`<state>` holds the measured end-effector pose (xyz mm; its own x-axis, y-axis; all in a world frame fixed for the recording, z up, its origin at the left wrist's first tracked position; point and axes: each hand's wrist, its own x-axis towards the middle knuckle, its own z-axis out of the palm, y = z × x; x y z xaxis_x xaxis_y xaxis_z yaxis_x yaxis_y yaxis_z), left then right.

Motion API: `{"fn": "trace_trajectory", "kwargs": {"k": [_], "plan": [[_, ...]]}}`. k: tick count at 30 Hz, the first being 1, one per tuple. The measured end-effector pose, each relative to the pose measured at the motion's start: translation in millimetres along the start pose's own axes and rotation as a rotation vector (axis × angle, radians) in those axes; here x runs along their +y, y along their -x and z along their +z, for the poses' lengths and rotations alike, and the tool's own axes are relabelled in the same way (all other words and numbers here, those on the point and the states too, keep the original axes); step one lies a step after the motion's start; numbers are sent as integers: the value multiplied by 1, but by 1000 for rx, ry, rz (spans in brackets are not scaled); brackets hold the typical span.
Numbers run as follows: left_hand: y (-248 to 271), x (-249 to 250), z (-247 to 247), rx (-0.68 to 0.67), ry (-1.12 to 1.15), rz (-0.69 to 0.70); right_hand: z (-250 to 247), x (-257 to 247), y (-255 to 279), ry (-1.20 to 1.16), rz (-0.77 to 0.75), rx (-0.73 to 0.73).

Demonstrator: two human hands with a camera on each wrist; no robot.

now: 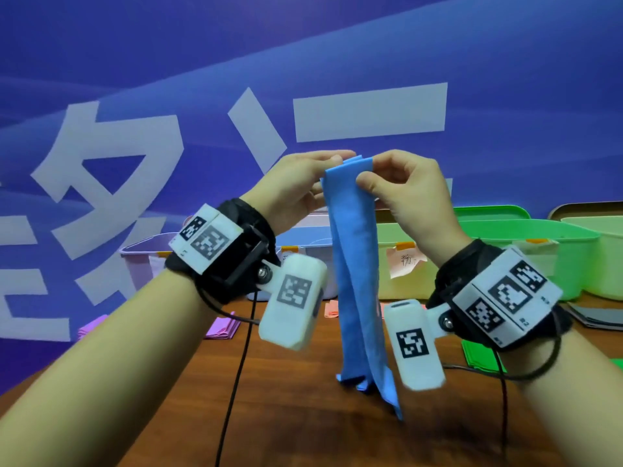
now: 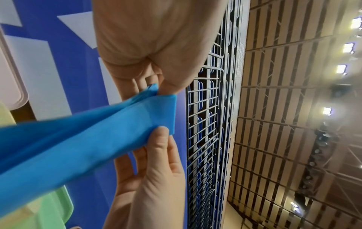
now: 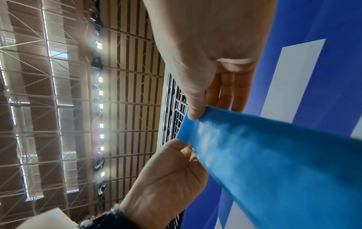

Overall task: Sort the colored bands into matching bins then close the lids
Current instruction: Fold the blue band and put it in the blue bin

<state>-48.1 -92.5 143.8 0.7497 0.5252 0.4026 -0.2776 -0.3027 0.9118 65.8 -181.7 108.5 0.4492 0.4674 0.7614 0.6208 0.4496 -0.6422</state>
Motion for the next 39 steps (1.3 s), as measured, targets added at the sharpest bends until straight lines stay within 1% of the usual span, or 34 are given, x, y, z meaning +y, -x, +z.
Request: {"fn": "trace_trajectory", "kwargs": {"k": [2,4,7,9,12,14,17,22,25,27,28,29,31,33,36,37,39], "plan": [[1,-2,3,-3,59,-21,-1,1,0,40,-1,25],[2,-3,3,-8,69,-30,-2,0,0,104,-25,48],[3,-3,4,-15,13,-30,-2,2,1,216,-60,93],[3,-4,5,-11,-29,-25,-3,4,2,249,-82,106],[4,-5,5,-15,-45,-45,-3,5,4,419,-189,114],[4,-7,4,-22,-51,-75,-2,5,5,488,-235,108],[2,-9,3,-2,-10,-128,0,6,7,521,-276,119],[0,-10,3,34,220,-286,-2,11,12,523,-404,129],[-2,-11,6,26,240,-354,-6,12,14,531,-438,129],[-5,-11,8,37,237,-361,-10,9,16,509,-469,98],[-7,-12,8,63,248,-355,-13,7,17,450,-468,69],[-9,-13,7,97,254,-340,-17,2,19,359,-428,43],[-14,-14,3,156,233,-284,-26,-6,18,189,-281,3],[-18,-15,1,175,205,-222,-35,-13,17,76,-187,-65],[-19,-8,3,126,140,-134,-42,-19,12,-13,-108,-176],[-18,-5,4,96,108,-107,-42,-21,10,-6,-97,-184],[-16,2,8,43,68,-64,-38,-21,7,33,-91,-155]]}}
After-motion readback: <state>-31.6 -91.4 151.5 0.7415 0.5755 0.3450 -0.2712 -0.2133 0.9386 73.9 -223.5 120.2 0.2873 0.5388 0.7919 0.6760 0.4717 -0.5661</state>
